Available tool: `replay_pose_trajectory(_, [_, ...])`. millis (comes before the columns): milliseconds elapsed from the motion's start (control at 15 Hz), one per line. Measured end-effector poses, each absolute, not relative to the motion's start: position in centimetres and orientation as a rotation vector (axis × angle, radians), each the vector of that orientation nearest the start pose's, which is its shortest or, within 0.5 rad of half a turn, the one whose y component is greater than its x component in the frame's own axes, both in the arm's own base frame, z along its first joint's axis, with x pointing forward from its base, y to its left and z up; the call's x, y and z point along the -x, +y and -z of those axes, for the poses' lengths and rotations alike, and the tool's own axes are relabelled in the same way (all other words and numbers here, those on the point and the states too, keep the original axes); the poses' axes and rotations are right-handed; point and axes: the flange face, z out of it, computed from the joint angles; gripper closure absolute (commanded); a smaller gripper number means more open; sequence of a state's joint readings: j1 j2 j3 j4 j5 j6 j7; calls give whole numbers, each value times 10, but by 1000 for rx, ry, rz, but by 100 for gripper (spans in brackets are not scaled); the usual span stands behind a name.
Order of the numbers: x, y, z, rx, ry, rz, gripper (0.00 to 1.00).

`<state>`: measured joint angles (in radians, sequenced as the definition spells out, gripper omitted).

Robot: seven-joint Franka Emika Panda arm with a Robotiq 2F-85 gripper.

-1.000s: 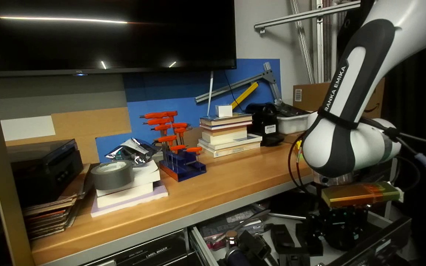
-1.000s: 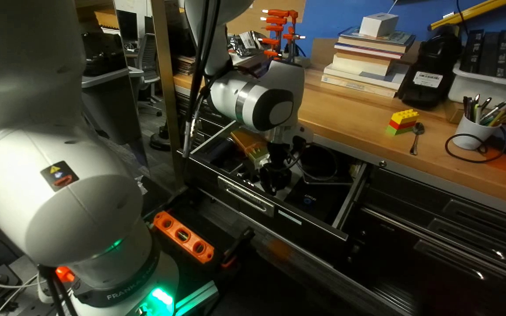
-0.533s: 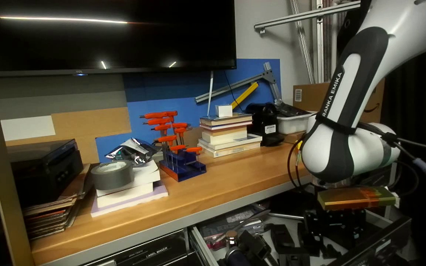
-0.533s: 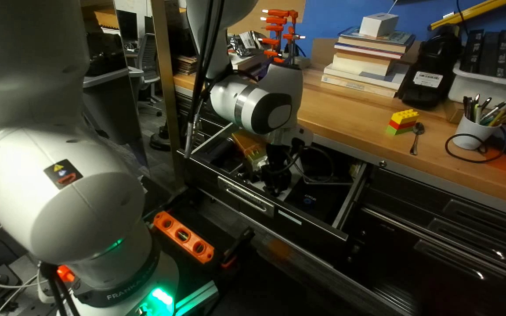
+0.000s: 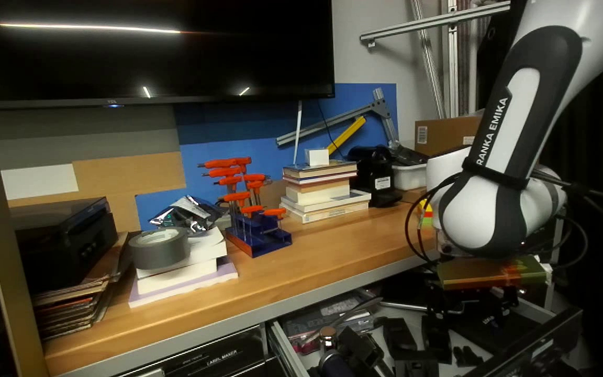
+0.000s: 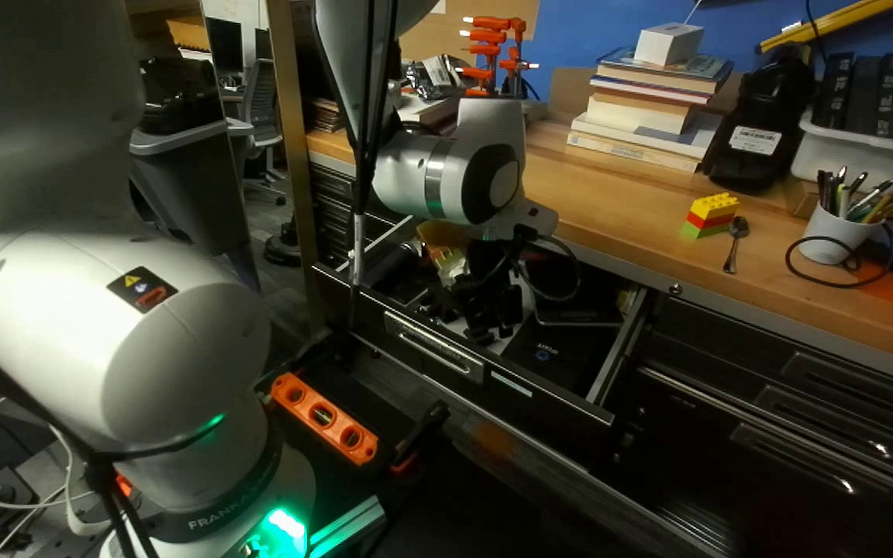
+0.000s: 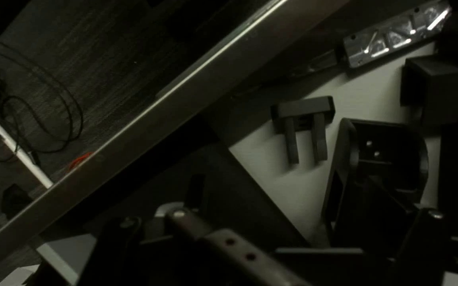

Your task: Put the three black objects in the open drawer then close the drawer

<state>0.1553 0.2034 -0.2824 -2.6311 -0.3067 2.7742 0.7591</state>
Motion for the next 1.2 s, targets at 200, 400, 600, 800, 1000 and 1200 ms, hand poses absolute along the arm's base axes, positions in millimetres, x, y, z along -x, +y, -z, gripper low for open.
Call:
replay_pose_trajectory(200, [-419, -41, -189, 3170, 1121, 87, 0])
replay_pose_trajectory(400, [-412, -34, -199, 3142, 1355, 117, 0])
replay_pose_trajectory(600, [-395, -24, -200, 3085, 1594, 116, 0])
replay_pose_trajectory(800, [-373, -16, -196, 3002, 1793, 89, 0])
replay_pose_trajectory(1000, [-362, -5, -190, 2892, 1941, 57, 0])
replay_pose_trajectory(1200, [-364, 10, -182, 2756, 2037, 38, 0])
